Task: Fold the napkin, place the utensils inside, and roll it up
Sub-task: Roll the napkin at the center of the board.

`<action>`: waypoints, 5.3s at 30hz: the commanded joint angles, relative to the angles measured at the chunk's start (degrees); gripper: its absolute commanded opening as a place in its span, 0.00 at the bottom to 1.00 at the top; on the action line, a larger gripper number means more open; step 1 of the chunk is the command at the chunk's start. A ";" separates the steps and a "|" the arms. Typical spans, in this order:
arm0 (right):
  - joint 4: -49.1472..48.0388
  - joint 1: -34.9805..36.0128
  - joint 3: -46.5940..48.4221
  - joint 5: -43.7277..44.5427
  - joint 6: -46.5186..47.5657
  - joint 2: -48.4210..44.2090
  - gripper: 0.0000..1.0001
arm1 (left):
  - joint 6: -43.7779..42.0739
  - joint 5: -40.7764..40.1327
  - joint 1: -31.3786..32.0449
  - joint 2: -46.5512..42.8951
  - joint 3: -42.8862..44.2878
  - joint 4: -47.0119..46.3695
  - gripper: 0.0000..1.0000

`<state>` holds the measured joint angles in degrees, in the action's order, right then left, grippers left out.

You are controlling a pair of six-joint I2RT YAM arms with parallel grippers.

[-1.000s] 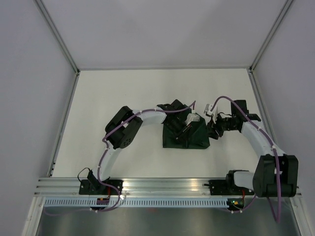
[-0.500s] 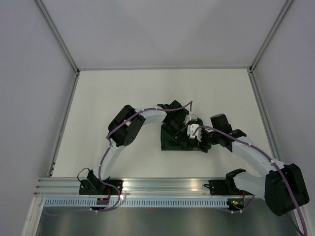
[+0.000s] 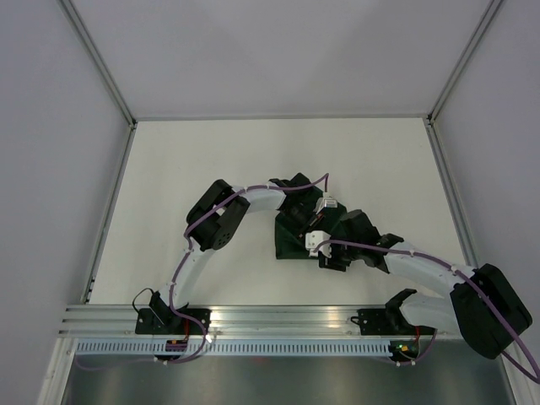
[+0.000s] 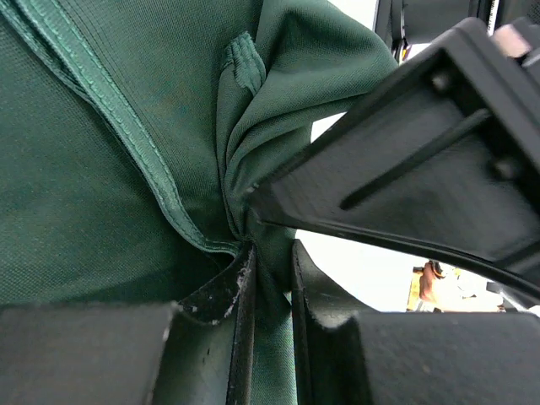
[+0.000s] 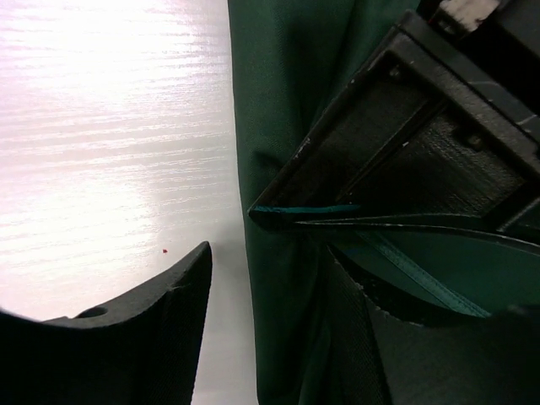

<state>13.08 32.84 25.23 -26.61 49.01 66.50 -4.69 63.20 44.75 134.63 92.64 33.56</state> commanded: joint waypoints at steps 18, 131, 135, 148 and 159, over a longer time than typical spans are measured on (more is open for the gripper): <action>-1.32 1.35 -1.51 3.32 -0.15 3.81 0.08 | 4.07 -2.11 -1.51 -3.58 -0.79 -5.33 0.31; 43.43 -17.63 43.85 -17.51 8.21 49.09 0.47 | -10.08 -40.09 15.54 -19.76 -35.34 -38.75 0.02; 42.21 -19.04 44.90 -18.91 5.49 46.27 0.55 | -7.80 -36.58 13.70 -19.49 -34.98 -38.22 0.02; 37.72 -25.89 45.35 -23.22 1.70 35.37 0.60 | -2.08 -22.52 8.16 -15.37 -31.39 -34.88 0.02; 23.58 -26.78 26.81 -20.69 3.81 15.69 0.66 | 2.58 -10.47 2.89 -7.11 -24.44 -28.92 0.02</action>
<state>43.11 5.56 56.40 -47.33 50.57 86.21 -3.55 51.79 48.05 121.62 68.73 -7.79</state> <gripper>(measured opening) 0.651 0.316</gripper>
